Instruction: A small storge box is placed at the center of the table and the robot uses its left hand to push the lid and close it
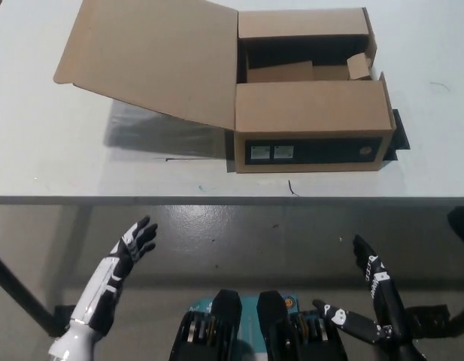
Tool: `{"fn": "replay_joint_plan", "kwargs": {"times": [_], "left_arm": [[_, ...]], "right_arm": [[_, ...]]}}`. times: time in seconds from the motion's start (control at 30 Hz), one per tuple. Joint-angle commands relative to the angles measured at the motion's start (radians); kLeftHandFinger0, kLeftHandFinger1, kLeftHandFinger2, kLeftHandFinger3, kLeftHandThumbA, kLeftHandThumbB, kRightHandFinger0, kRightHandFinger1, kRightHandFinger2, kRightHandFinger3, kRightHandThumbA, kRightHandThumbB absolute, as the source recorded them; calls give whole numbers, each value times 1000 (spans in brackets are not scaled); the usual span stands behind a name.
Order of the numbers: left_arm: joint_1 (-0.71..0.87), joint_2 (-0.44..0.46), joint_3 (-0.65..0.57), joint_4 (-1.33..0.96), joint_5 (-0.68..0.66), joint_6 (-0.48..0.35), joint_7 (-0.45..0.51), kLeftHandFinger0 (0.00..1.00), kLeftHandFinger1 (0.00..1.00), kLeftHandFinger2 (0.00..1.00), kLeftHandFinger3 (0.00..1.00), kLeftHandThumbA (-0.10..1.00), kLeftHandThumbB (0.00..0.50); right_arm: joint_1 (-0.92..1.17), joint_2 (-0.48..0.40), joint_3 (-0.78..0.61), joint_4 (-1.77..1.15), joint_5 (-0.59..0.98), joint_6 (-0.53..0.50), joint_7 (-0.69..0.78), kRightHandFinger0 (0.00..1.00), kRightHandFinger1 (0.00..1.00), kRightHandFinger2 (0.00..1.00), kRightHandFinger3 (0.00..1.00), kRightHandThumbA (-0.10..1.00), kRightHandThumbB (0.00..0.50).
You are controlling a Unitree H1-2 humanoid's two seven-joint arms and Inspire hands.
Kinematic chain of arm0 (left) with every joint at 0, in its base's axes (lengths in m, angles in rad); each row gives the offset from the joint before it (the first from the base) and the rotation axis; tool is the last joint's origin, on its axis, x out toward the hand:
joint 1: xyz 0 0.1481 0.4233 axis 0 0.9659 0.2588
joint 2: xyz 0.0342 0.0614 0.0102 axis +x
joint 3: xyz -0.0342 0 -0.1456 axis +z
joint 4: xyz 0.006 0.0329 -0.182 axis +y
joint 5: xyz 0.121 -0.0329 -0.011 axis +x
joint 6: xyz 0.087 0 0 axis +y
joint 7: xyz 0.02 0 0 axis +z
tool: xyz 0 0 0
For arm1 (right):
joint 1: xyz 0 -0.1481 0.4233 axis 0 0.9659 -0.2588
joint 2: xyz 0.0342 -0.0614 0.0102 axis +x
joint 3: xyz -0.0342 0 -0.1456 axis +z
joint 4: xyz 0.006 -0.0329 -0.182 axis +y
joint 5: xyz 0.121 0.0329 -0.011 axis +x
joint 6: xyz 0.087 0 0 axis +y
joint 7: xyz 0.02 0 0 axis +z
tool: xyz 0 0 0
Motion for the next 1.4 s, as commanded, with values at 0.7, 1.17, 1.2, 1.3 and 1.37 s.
{"fn": "replay_joint_plan", "kwargs": {"times": [0.7,1.17,1.2,1.3,1.37], "left_arm": [[-278,-55,149,-123,-903,444,-81,1000,1000,1000,1000,1000,438],[-350,-121,232,18,-993,550,-68,1000,1000,1000,1000,1000,379],[-352,-124,235,33,-989,555,-75,1000,1000,1000,1000,1000,376],[-353,-131,247,59,-986,573,-88,1000,1000,1000,1000,1000,374],[-353,-139,250,75,-976,587,-82,1000,1000,1000,1000,1000,371]], "right_arm": [[-37,-2,0,-8,11,-78,-24,1000,1000,1000,1000,1000,372],[-40,-17,23,-7,-43,-78,-74,1000,1000,1000,1000,1000,331],[-40,-17,25,-8,-46,-78,-76,1000,1000,1000,1000,1000,329],[-34,-18,28,-10,-43,-78,-74,1000,1000,1000,1000,1000,328],[-27,-21,29,-13,-37,-78,-75,1000,1000,1000,1000,1000,327]]}}
